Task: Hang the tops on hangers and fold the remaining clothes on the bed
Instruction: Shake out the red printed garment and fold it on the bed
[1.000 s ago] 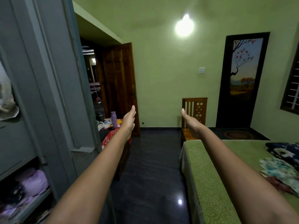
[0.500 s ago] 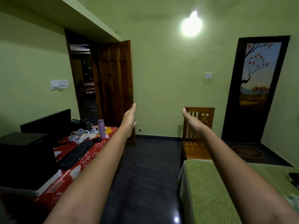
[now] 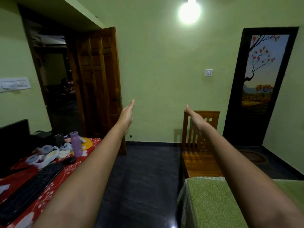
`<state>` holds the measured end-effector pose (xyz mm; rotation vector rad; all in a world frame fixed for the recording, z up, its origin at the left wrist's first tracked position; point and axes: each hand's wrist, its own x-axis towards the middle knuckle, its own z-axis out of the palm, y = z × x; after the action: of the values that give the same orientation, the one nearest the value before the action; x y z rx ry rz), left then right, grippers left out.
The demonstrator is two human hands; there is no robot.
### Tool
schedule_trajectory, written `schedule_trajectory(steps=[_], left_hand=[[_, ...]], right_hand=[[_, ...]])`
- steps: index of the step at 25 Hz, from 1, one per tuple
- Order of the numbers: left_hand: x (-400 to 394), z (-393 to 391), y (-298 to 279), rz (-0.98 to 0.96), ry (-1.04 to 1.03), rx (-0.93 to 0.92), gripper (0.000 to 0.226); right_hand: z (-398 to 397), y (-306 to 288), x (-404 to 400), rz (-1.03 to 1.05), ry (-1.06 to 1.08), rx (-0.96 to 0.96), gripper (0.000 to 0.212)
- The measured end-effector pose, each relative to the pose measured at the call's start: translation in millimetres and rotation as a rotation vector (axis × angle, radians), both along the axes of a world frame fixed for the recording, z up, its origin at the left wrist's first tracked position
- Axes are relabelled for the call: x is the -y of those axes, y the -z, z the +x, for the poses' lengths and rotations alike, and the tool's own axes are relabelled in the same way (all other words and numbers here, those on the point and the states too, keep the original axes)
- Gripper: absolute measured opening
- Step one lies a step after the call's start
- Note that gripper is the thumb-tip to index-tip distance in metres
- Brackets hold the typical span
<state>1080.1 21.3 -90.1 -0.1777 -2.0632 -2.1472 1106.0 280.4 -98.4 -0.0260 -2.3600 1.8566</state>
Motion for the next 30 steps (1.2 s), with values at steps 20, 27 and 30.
schedule_trajectory(steps=[20,27,30], left_hand=[[-252,-466,-39,0.053,0.345,-0.087,0.061],[-446,-509,-27,0.074,0.704,-0.033,0.057],[-528,-508,-27,0.145,0.876,-0.054,0.052]], right_hand=[[-391,-29,-221,-0.115,0.249,-0.086,0.081],[-369,-16,-355,-0.116,0.581,-0.04,0.069],[-329,-14,-400,-0.138,0.816,-0.069,0.066]])
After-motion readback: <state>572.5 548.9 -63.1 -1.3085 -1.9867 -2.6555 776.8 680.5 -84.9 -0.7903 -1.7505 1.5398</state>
